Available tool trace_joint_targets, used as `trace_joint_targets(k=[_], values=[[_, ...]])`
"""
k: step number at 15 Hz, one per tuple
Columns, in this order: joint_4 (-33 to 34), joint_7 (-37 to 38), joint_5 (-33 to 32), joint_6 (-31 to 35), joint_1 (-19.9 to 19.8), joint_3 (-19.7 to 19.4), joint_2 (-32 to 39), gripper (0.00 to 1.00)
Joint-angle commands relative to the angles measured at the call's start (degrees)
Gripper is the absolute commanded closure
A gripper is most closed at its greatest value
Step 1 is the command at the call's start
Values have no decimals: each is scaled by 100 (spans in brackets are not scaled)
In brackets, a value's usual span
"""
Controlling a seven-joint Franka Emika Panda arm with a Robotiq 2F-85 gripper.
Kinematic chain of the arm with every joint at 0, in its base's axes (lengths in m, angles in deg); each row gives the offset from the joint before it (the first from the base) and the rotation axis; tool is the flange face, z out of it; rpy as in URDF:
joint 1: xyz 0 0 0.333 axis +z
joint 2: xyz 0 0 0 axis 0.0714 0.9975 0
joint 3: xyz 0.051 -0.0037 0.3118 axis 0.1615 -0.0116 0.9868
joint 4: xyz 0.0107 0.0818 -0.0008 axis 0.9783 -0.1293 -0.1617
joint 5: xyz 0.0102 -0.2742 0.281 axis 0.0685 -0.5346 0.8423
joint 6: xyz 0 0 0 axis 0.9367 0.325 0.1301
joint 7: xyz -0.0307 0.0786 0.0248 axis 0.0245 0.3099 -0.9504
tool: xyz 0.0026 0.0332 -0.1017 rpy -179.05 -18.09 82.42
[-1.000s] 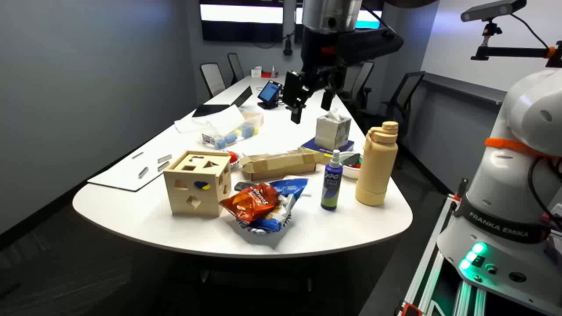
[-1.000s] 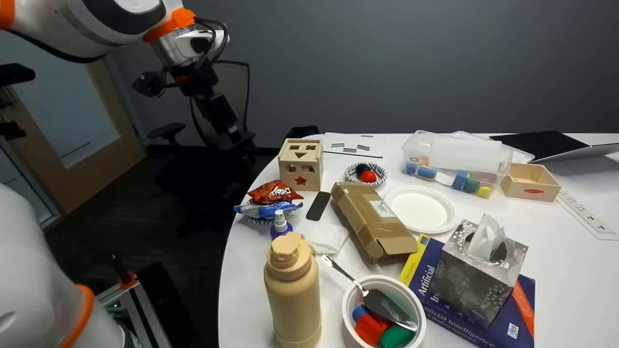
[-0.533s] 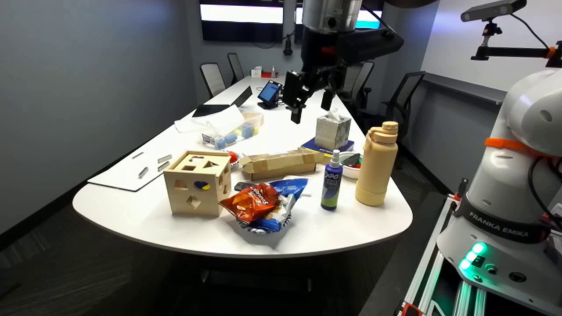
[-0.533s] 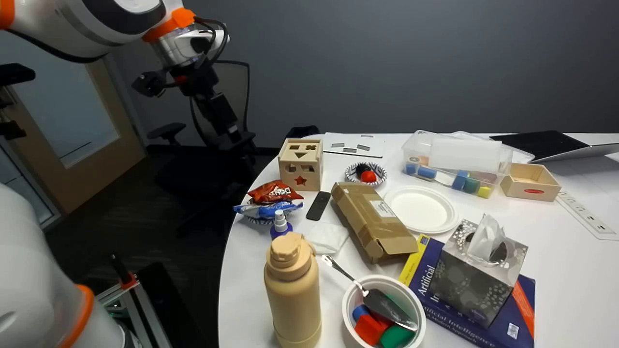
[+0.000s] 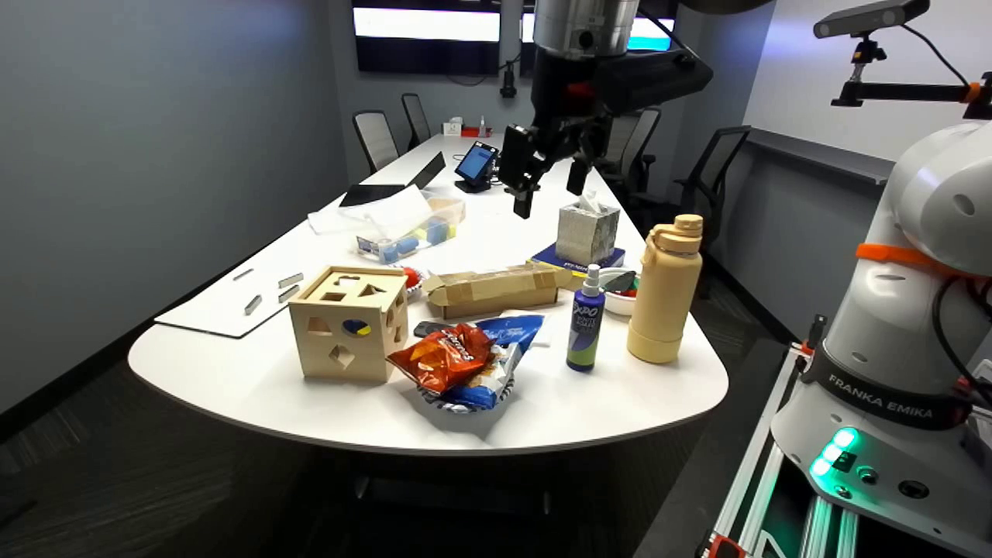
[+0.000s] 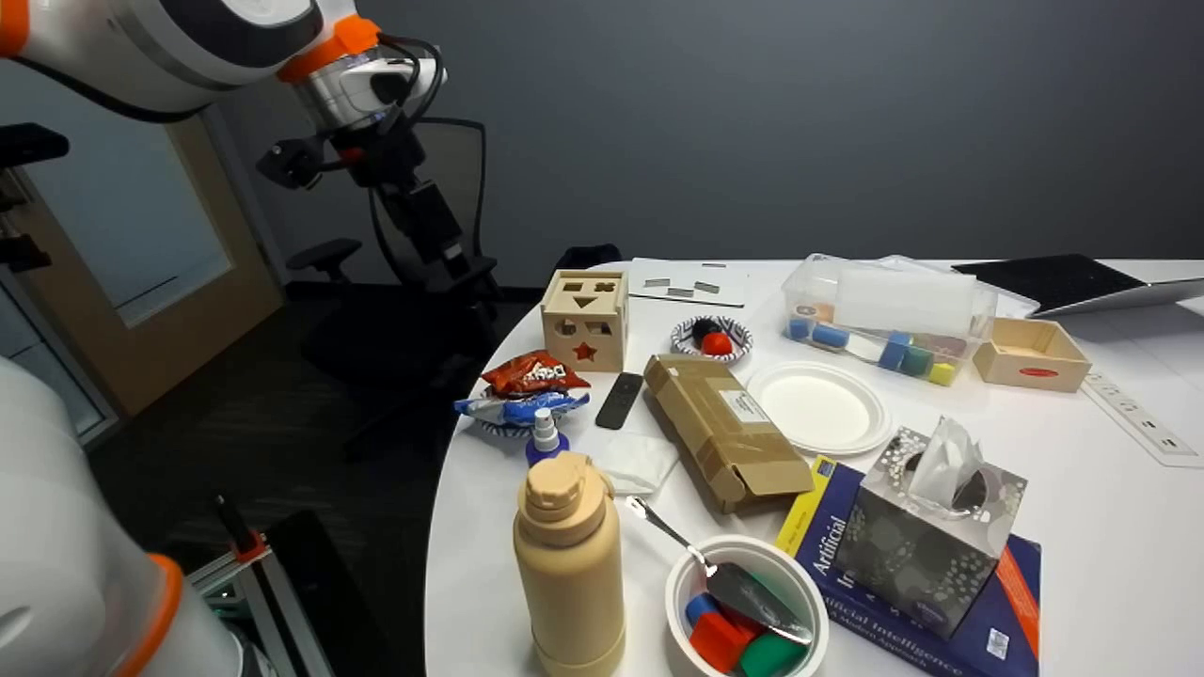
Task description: Press a button on the remote
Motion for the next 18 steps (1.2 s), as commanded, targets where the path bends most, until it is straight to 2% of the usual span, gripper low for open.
trace_joint_targets(k=[1, 4, 10, 14, 18], values=[[7, 86, -115, -11, 138, -132, 43, 0], [155, 102, -278, -29, 73, -89, 84, 0], [1090, -49, -1126, -107, -260, -91, 546, 0], [1841, -169, -1633, 44, -495, -206, 1372, 0], [2344, -232, -2143, 312, -569, -416, 2363, 0]])
